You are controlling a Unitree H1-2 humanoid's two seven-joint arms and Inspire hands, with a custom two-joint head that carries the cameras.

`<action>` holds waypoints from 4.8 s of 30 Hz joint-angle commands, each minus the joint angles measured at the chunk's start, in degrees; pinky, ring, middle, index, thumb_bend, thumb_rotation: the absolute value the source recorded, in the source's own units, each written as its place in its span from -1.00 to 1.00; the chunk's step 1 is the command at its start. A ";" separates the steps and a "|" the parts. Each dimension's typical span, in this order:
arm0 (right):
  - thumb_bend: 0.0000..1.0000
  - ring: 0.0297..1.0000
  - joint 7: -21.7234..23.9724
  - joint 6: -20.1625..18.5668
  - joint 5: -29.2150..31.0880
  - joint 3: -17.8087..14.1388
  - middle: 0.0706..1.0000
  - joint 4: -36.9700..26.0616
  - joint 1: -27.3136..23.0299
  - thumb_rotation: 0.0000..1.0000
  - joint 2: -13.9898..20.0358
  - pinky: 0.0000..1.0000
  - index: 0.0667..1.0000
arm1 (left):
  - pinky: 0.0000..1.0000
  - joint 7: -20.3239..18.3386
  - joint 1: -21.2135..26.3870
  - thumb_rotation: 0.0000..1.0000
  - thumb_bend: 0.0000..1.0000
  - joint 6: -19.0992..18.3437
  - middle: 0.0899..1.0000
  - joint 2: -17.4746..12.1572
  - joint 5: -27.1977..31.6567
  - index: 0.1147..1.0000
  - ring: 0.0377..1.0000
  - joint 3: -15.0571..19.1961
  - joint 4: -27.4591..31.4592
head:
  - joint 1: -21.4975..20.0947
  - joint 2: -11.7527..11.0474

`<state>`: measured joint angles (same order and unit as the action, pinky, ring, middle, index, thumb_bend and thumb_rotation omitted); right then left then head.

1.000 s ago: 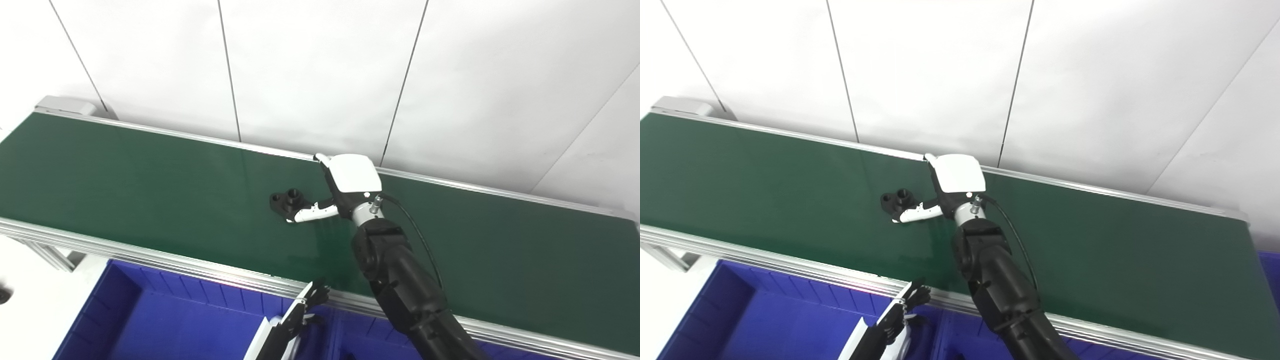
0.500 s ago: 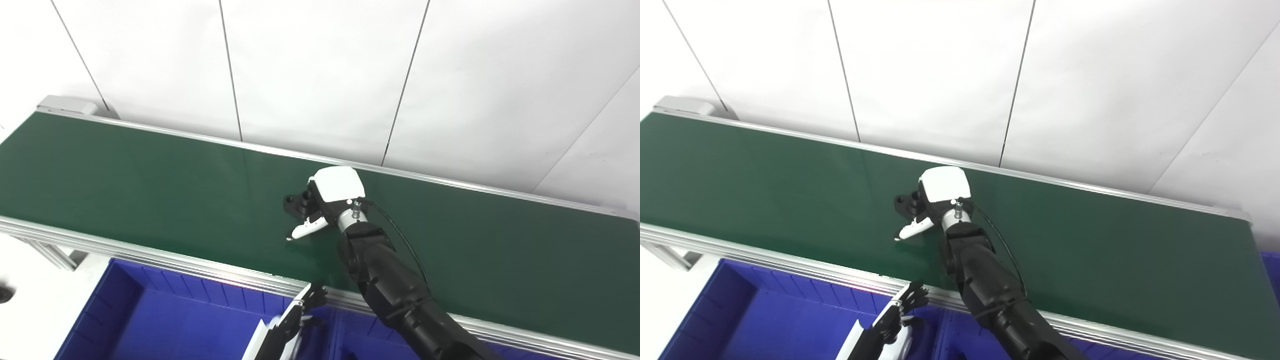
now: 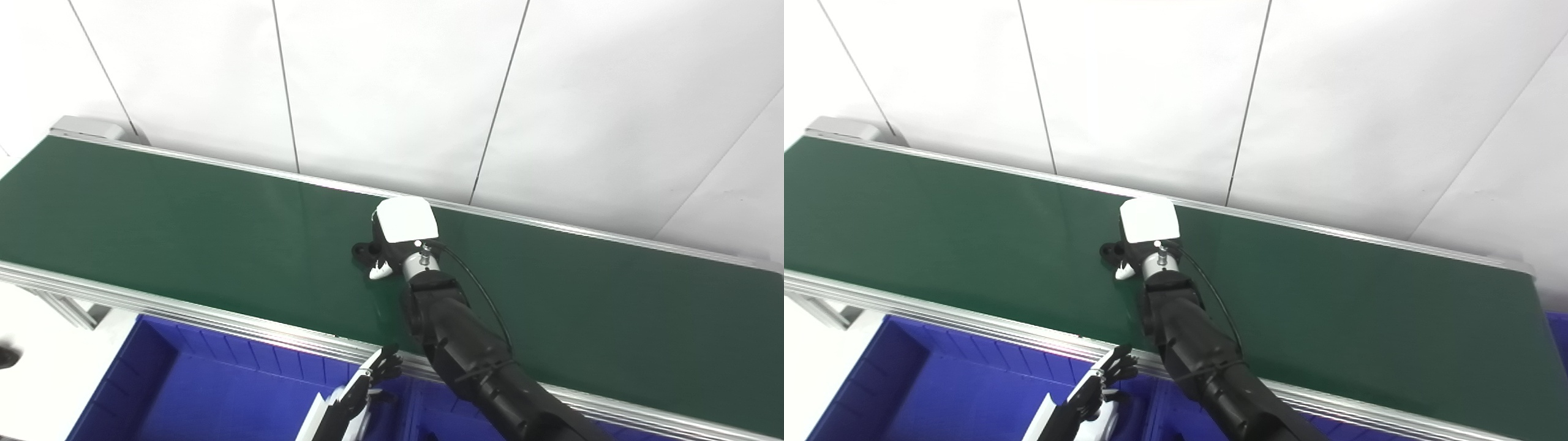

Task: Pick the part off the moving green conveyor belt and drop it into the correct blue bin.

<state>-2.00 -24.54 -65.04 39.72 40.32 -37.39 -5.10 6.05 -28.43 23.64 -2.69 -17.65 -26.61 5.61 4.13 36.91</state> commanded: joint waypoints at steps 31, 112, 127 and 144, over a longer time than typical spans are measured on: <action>0.00 -0.72 6.01 -2.30 -4.18 -9.10 -0.61 -46.70 18.70 -0.69 4.74 -0.79 -0.10 | 0.61 -5.72 0.89 0.58 0.70 2.14 0.69 -0.51 6.28 0.97 0.70 3.14 1.72 | -13.05 2.78; 0.96 0.04 13.27 14.26 -2.81 -26.29 0.25 -71.25 63.14 1.00 -1.04 -0.11 0.49 | 0.93 -18.63 3.81 1.00 0.31 -12.68 0.85 -7.42 16.71 1.00 0.88 14.26 15.03 | -35.53 15.82; 0.90 0.48 -2.97 38.42 46.71 -18.92 0.57 -67.40 81.89 1.00 -5.36 0.38 0.59 | 0.93 -17.76 0.20 0.87 0.46 -4.49 0.78 -5.42 14.62 1.00 0.86 12.64 8.36 | -20.88 7.94; 0.93 0.67 -7.74 51.01 47.12 -20.65 0.75 -50.43 76.82 1.00 -0.22 0.61 0.76 | 0.75 -15.84 -0.96 0.75 0.58 -3.56 0.71 -3.38 11.06 1.00 0.77 11.63 6.75 | -17.86 4.73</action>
<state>-9.83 23.68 -18.57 17.73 -9.45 39.03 -4.18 -10.19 -29.22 18.93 -6.24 -6.37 -14.97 10.57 -13.80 41.57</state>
